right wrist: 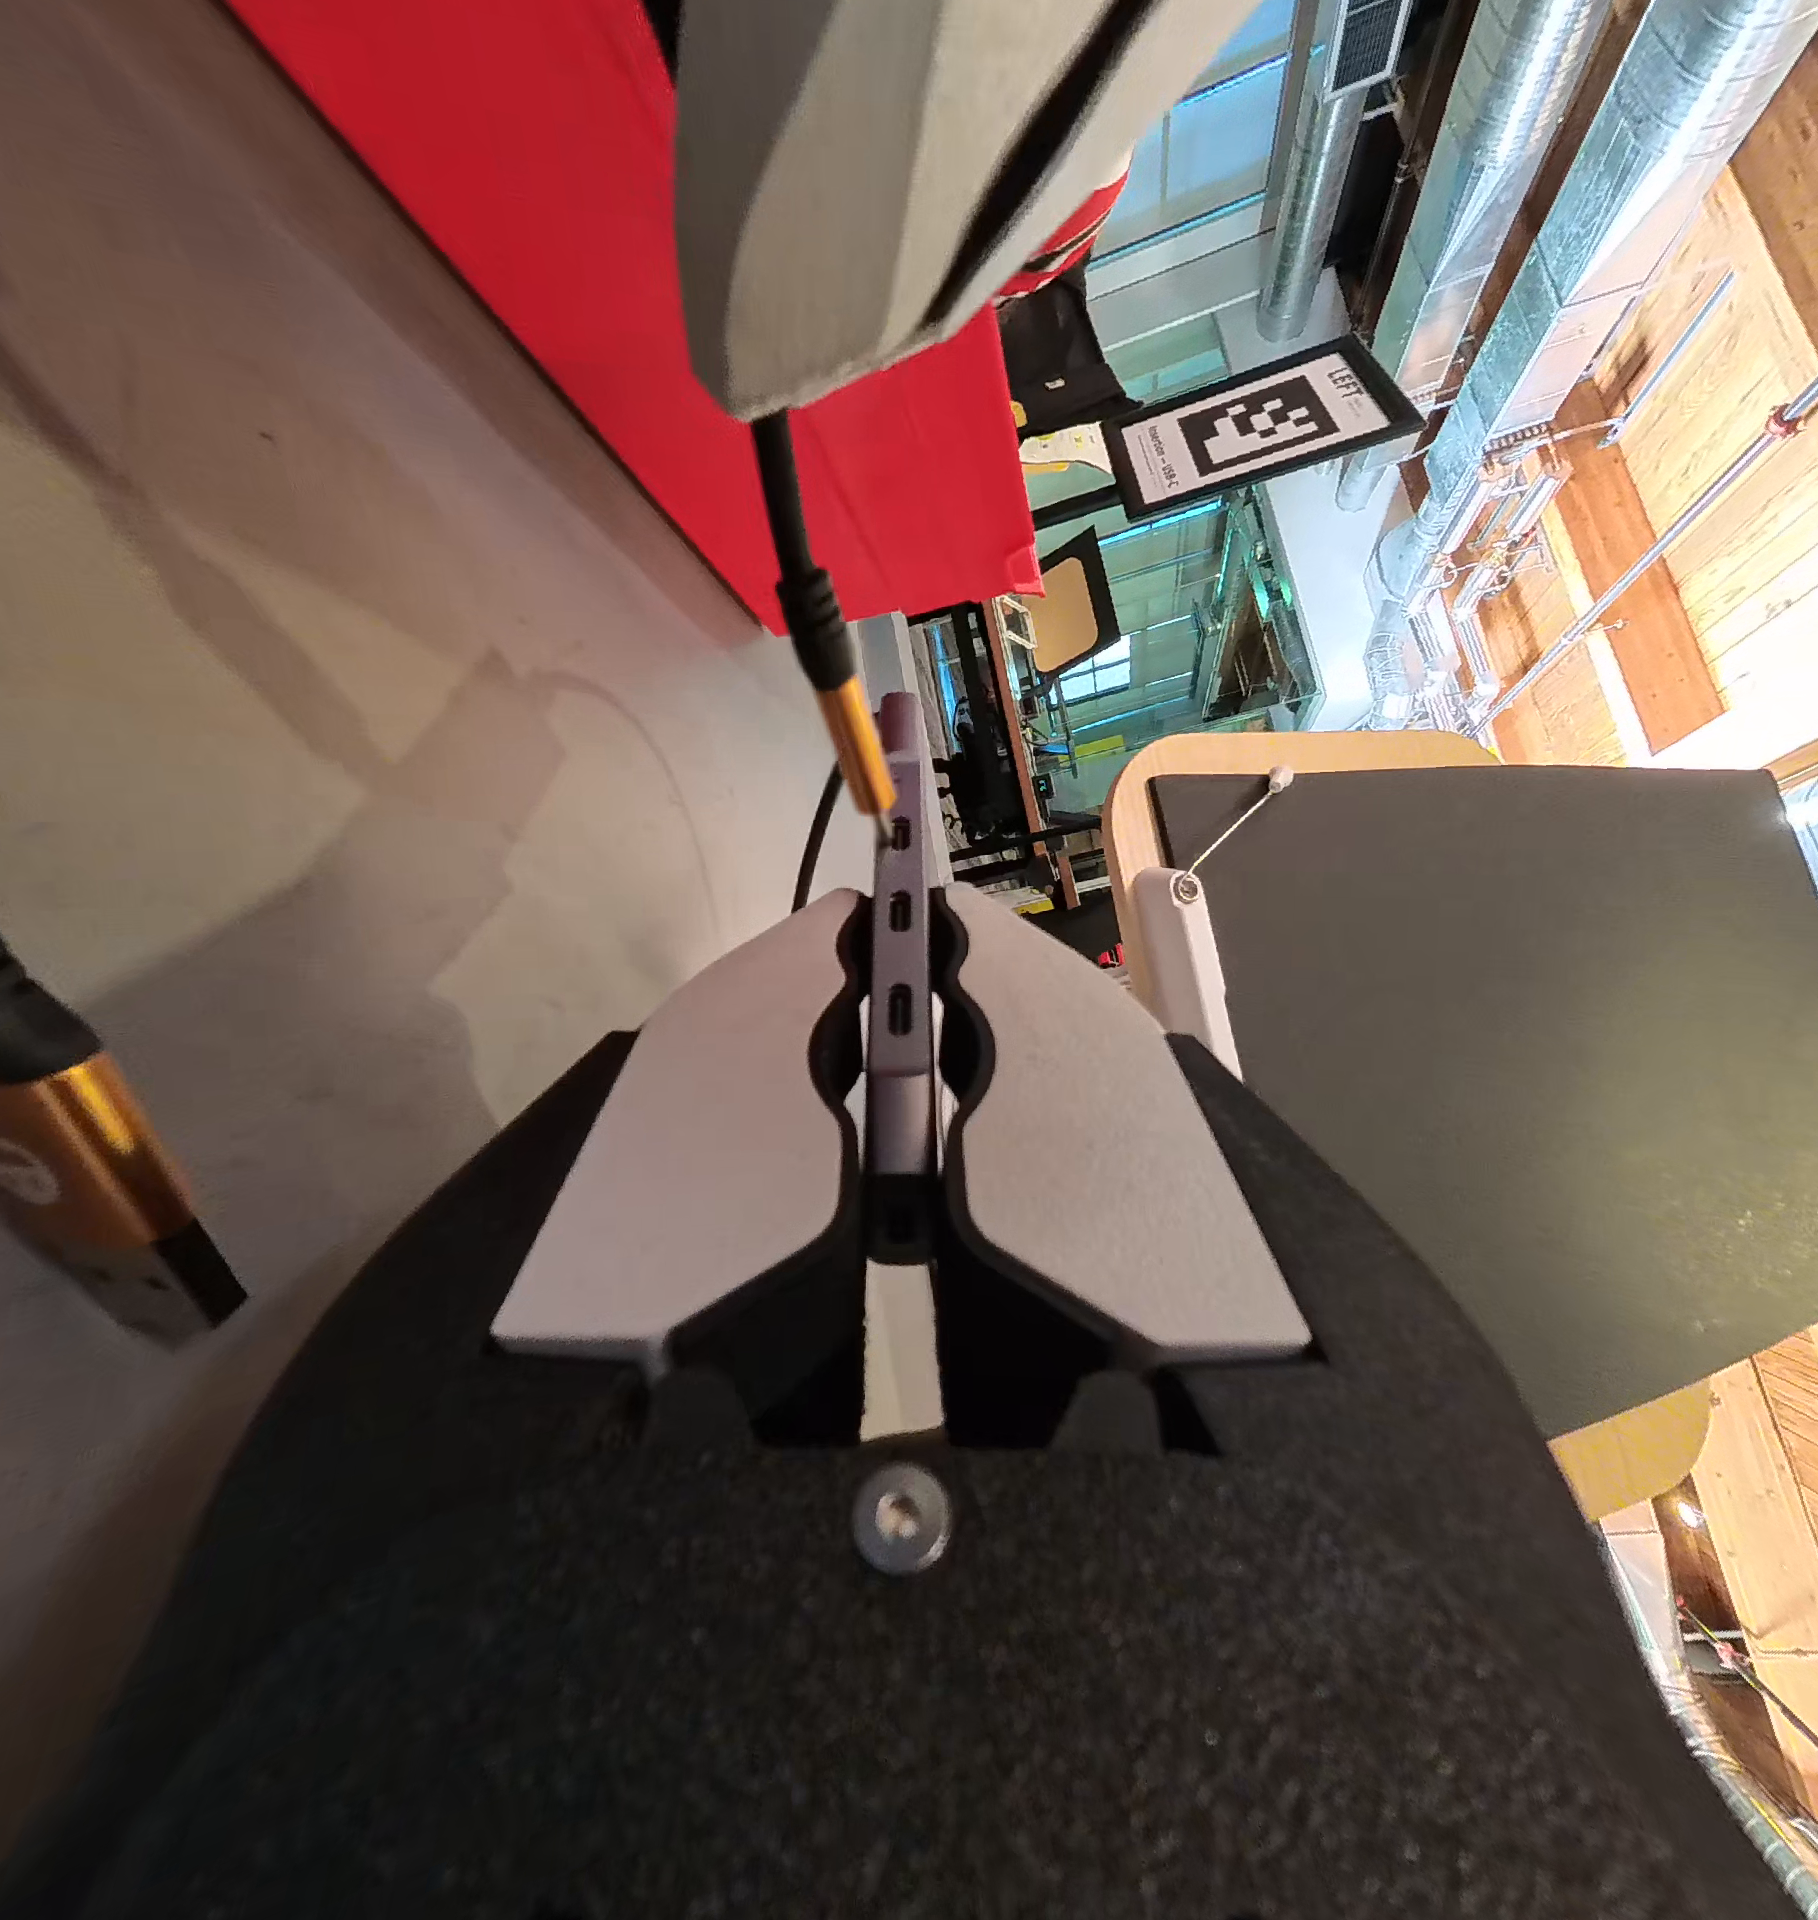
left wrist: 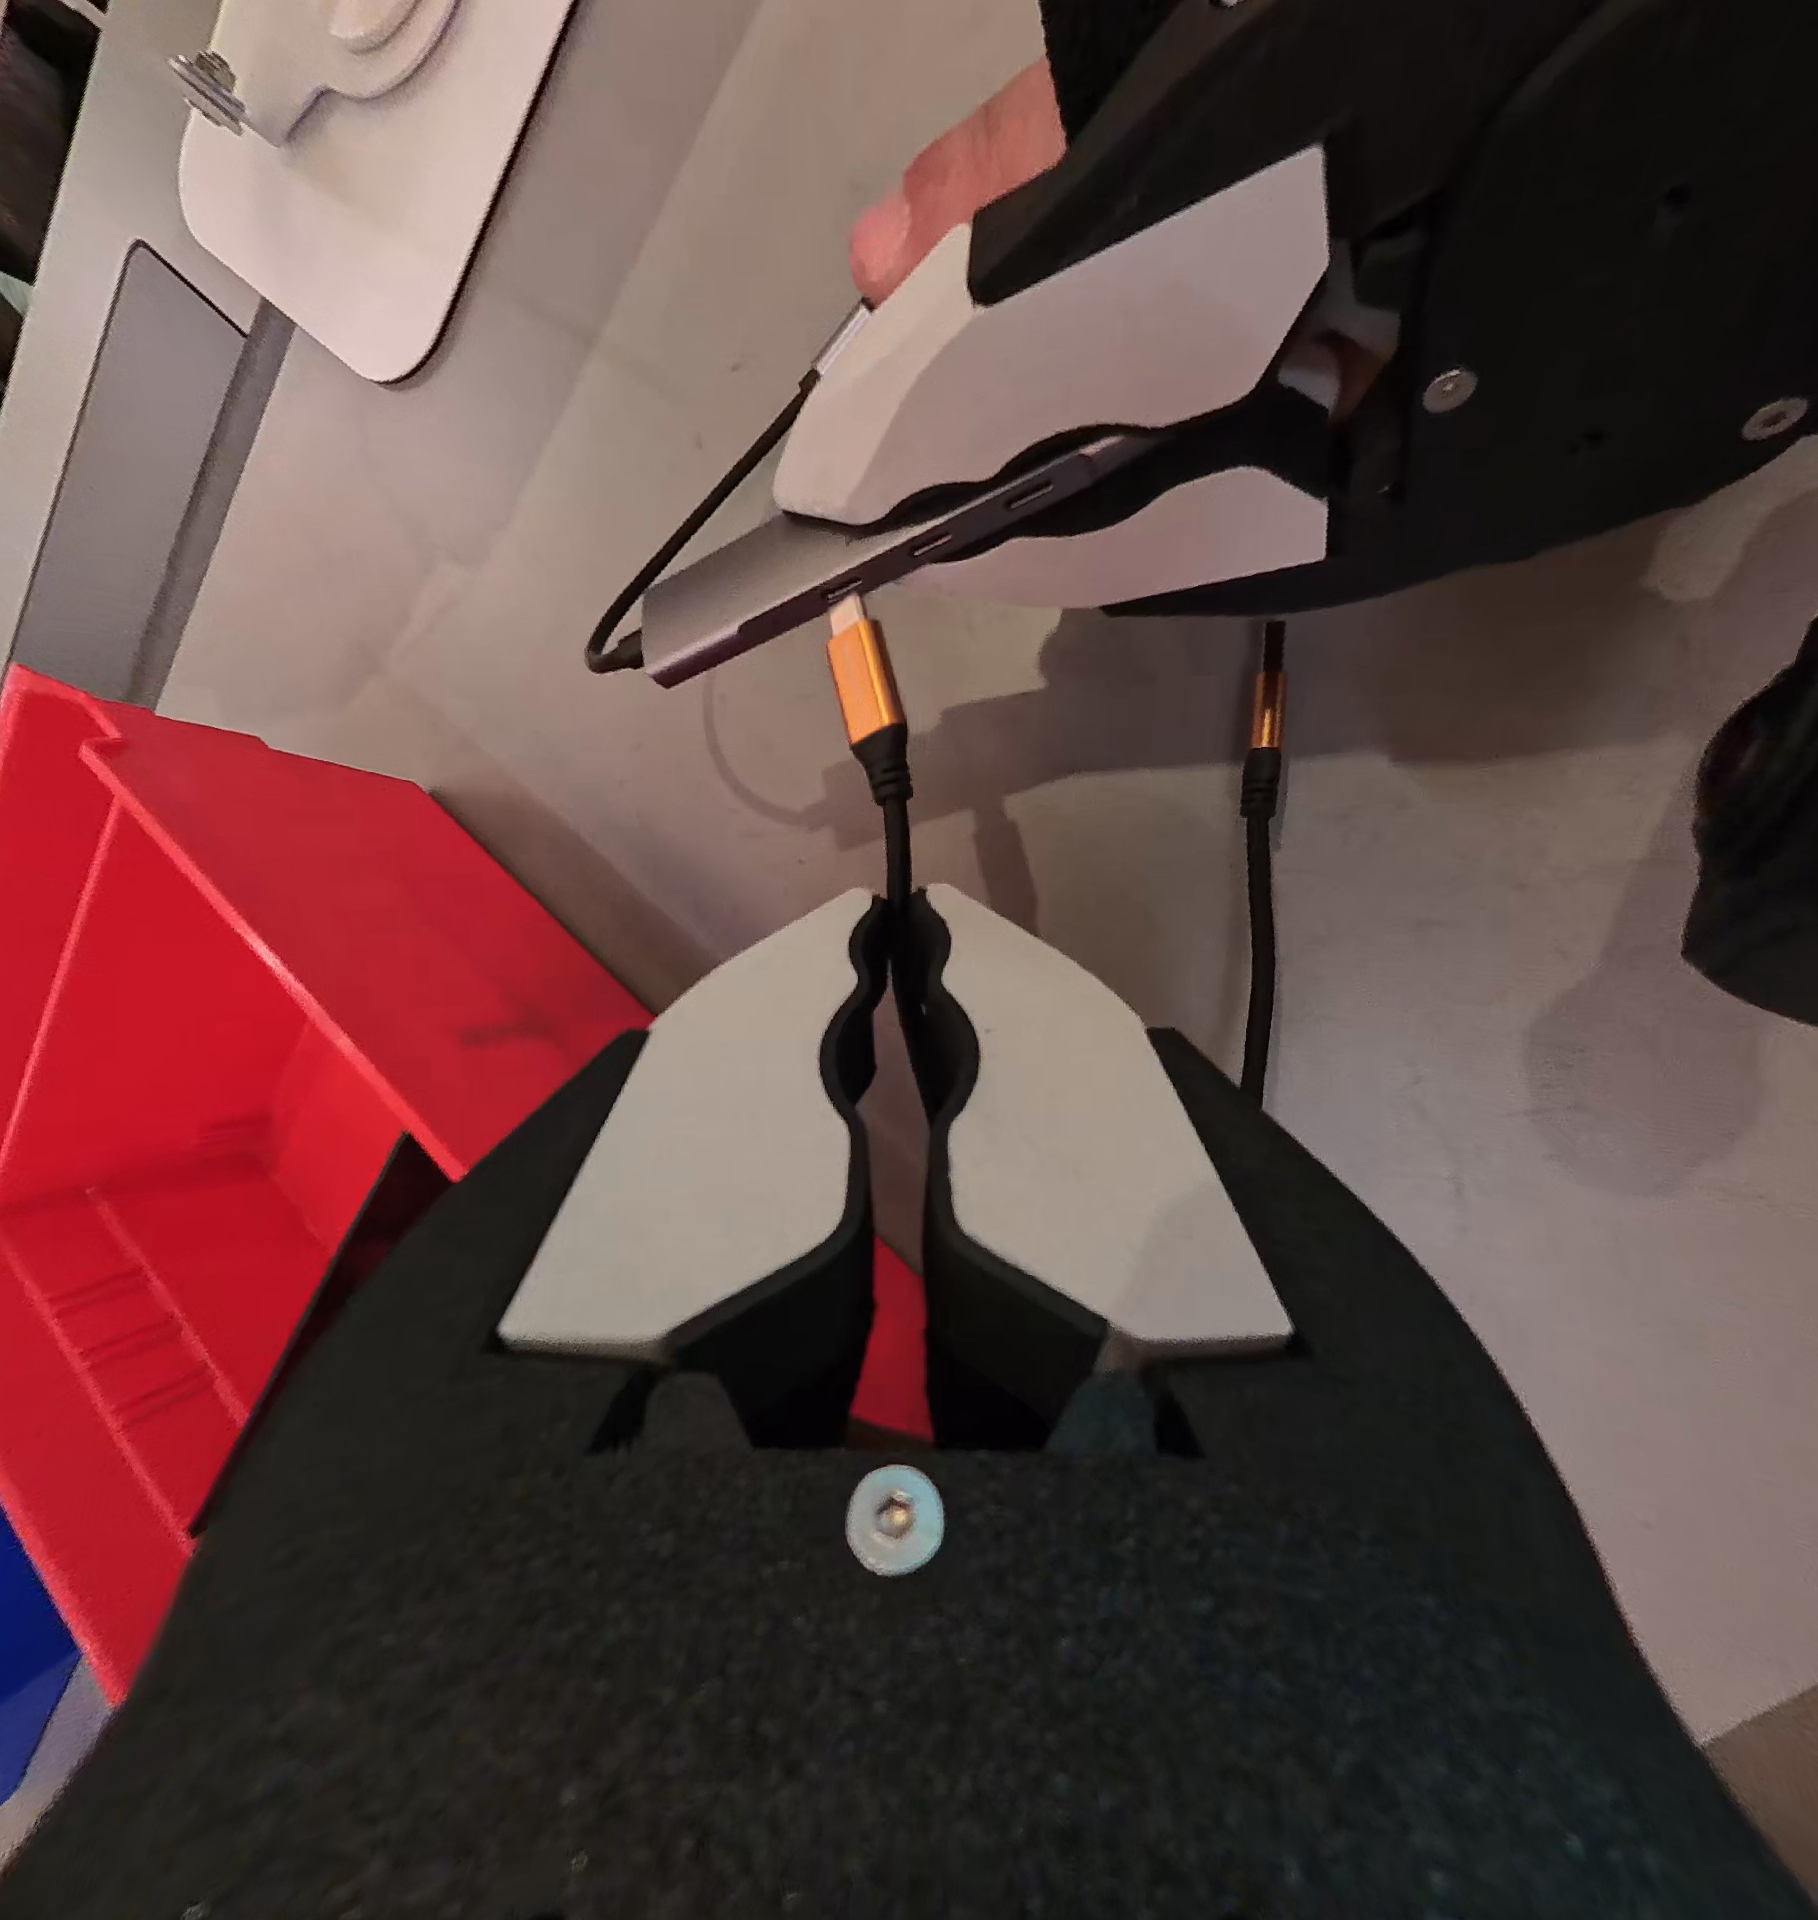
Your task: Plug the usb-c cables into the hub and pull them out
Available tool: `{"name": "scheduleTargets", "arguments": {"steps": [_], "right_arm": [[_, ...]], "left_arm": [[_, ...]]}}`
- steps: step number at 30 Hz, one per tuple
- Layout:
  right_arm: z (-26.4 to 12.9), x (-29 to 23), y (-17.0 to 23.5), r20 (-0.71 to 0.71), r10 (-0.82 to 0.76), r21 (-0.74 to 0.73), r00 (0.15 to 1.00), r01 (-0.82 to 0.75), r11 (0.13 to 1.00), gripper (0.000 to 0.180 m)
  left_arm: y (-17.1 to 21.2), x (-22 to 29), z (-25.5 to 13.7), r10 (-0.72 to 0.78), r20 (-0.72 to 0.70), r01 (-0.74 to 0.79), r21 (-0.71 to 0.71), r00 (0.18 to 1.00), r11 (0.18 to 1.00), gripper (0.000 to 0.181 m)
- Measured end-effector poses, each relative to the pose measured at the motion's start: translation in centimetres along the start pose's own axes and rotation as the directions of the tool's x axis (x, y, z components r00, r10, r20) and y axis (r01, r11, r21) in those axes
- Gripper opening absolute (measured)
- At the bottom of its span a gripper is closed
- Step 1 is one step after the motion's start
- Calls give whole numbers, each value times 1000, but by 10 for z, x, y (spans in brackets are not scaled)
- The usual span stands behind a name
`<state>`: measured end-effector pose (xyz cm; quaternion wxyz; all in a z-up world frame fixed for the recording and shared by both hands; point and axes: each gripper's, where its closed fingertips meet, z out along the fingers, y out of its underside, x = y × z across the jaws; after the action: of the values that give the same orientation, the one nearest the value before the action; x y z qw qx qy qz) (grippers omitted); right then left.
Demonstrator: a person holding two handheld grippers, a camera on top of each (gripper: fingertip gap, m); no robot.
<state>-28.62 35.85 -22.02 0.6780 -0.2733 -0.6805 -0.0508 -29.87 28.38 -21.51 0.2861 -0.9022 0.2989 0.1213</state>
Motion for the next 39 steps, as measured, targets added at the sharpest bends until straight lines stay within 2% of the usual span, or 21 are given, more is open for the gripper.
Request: {"name": "scheduleTargets", "arguments": {"steps": [17,25,29,39], "right_arm": [[0,-4,0,19,-8,-1,1000,8,1000,9],[-4,3,-2,6,53,32,999,-53,998,9],[-12,9,-16,-29,49,112,998,-45,993,9],[-22,25,-18,-95,62,105,994,-52,993,8]], "left_arm": [[-1,-7,1,22,46,-23,24,999,999,3],[-14,-8,-5,-108,-39,112,136,993,984,4],[-20,4,-4,-90,-75,100,144,993,984,3],[-29,6,-14,-76,-70,89,192,995,977,3]]}}
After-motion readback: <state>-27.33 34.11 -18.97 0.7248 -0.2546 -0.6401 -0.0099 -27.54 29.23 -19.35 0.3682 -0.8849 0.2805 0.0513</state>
